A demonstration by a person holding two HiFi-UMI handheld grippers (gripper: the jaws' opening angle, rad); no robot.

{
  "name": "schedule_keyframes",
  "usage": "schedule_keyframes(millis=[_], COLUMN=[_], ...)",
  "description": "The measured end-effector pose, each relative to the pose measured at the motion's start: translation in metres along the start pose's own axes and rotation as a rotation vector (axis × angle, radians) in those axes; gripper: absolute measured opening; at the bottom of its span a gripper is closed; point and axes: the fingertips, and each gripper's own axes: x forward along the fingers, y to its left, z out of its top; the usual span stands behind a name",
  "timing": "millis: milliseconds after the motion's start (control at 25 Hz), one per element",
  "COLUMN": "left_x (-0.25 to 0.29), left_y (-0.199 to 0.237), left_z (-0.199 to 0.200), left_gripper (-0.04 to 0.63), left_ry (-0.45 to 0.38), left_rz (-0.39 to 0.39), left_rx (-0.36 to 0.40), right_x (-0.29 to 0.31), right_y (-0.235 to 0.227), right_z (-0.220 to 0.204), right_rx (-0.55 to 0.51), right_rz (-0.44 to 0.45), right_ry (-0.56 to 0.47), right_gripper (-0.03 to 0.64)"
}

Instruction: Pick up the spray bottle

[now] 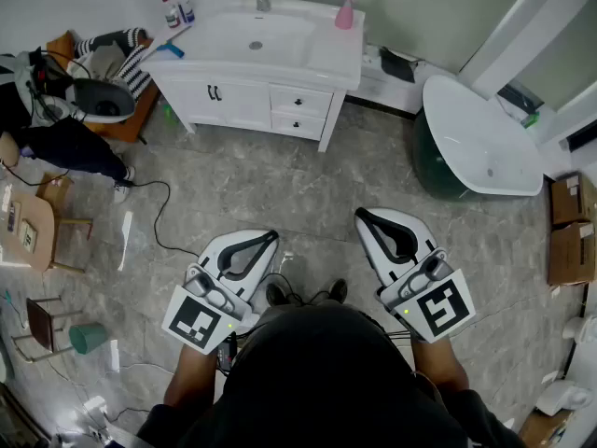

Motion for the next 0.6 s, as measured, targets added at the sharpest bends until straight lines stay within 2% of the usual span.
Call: schedule_keyframes(millis=[600], left_x=[-0.032], left_y=[0.015], left_z=[-0.013], left_gripper=[0.003], left_ry=[-0.01], left_rz=[-0.025], left_rx=[-0.028], right_x=[0.022], right_y=[0.034], right_z=[-0.001], right_rx=[0.033], right_rz=[-0.014], right_ry=[0.015], right_gripper=[0.009])
